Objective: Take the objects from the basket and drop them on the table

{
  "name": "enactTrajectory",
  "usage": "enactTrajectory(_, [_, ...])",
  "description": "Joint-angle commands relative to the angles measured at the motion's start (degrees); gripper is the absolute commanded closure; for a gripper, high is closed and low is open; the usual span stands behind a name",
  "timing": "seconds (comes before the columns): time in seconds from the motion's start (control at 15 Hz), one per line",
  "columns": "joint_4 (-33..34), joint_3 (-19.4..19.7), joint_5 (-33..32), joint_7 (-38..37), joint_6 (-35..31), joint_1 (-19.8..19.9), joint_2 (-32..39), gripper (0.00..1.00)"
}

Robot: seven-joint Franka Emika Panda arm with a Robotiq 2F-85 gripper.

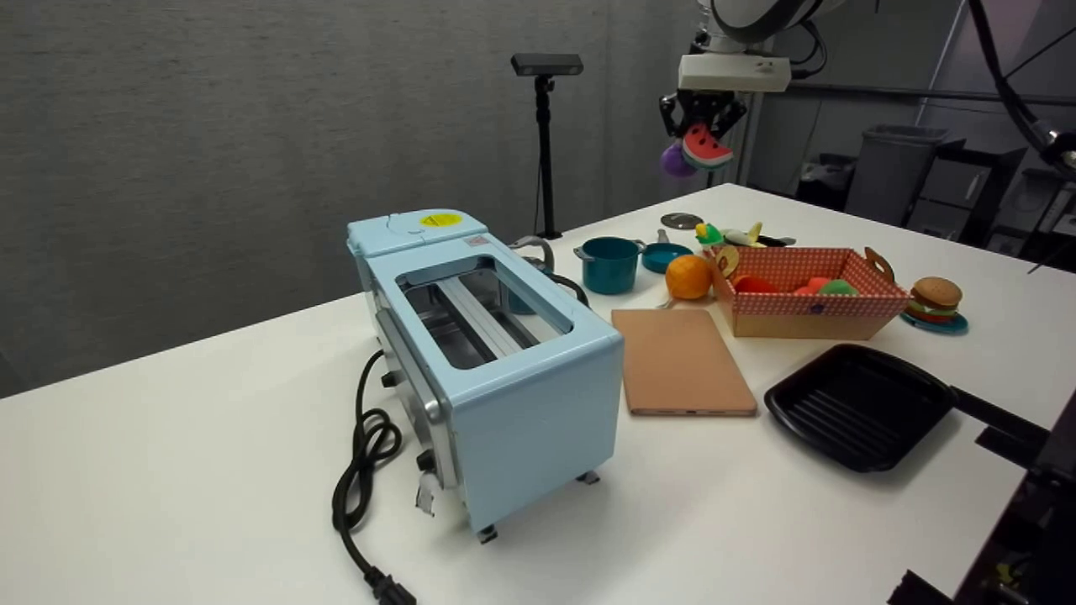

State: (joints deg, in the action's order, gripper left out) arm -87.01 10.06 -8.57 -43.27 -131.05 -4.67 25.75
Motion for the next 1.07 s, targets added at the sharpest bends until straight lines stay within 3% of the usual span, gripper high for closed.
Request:
enactTrajectory(0.0, [6.0, 0.2, -2.2, -2.4, 3.8, -1.3, 3.5, 0.96])
enactTrajectory(0.13, [7.8, 0.0, -1.5, -2.0, 5.3, -1.4, 4.4, 0.96])
enactTrajectory(0.2, [7.8, -0.6, -0.3, -1.3, 5.8, -1.0, 4.1, 0.68])
enactTrajectory(0.27, [7.0, -1.0, 0.6, -0.7, 5.8, -0.6, 3.3, 0.57])
enactTrajectory(0.47, [-6.5, -0.2, 0.0, 0.0, -1.6, 0.4, -5.7, 0.37])
enactTrajectory(0.67, [-13.9, 1.4, -1.2, -2.4, -0.1, 1.1, -10.9, 0.12])
enactTrajectory(0.8, [-19.8, 2.0, -1.2, -3.3, 1.6, 2.1, -15.1, 0.01])
enactTrajectory(1.0, [-29.1, 2.4, -1.9, -3.3, 2.4, 4.1, -22.0, 0.0])
